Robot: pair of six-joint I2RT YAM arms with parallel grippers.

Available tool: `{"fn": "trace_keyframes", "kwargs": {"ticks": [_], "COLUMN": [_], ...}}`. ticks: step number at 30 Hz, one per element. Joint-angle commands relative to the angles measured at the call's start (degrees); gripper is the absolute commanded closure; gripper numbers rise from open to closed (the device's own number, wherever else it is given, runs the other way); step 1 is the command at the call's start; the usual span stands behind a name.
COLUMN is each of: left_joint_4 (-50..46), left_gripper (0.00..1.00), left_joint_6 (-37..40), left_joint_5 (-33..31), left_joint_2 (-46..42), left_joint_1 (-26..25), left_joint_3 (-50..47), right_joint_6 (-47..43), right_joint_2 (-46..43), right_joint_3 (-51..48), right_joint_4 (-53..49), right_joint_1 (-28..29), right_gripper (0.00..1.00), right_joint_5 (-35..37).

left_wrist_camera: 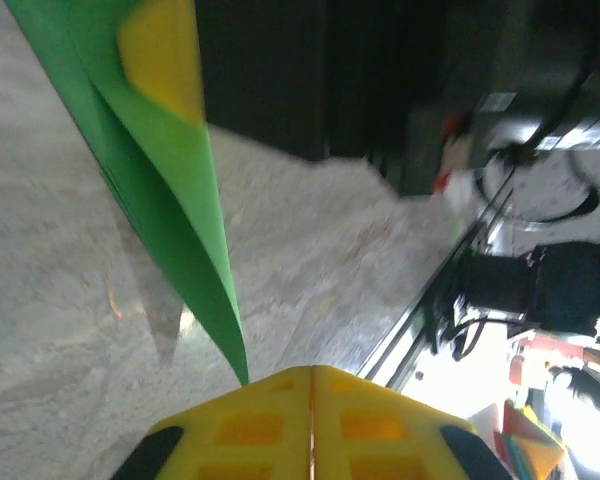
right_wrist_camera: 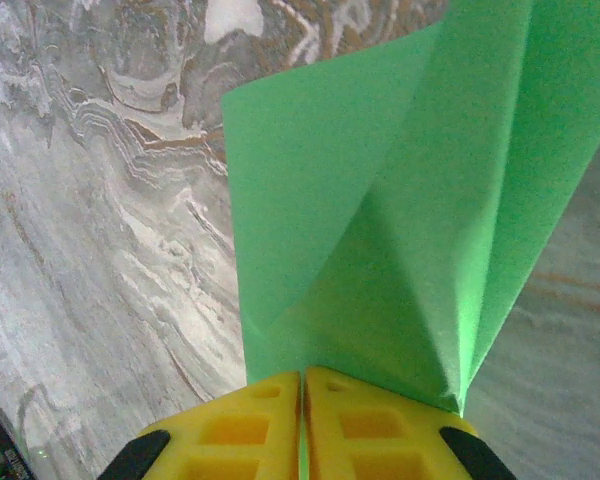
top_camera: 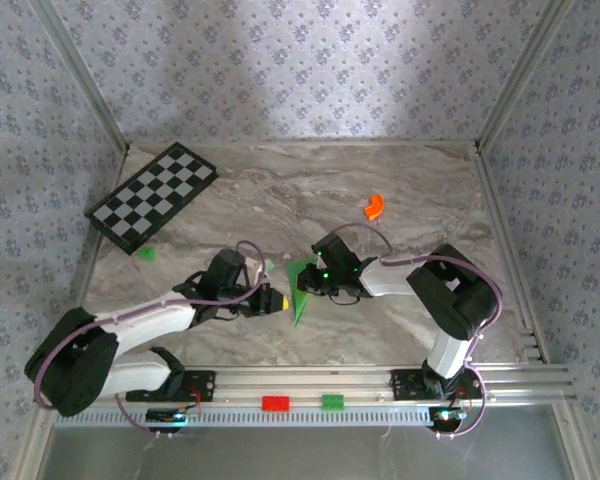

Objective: Fold a paper plane with a square sheet of paper (pick it up from the middle)

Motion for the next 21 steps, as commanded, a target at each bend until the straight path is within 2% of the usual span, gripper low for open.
{"fn": "trace_keyframes", "kwargs": {"ticks": [1,4,9,21], "left_joint_4": [-2.5,-0.4,5.8,12.1], "left_gripper": [0.96,1.0,1.0,1.0], "left_joint_6": [-0.3,-0.8,-2.5,-3.9], "left_joint_5": [0.3,3.4,8.6,10.8], "left_joint_2": [-0.1,3.1,10.3,23.2], "left_joint_1": [2.2,2.3,1.5,-1.2], "left_joint_3": [0.8,2.9,6.0,10.0], "right_joint_6": [3.0,4.8,7.9,7.6], "right_joint_2": [0.2,-0.5,-1.2,-0.7], "right_joint_3": [-3.1,-3.9,-6.2,-6.6], "right_joint_4": [-6.3,-5.9,-1.9,-2.0], "right_joint_1": [1.3,2.3,2.9,2.9], "right_gripper": [0.88,0.88,0.88,0.89], "right_joint_5": [4.2,6.1,7.0,6.4]}}
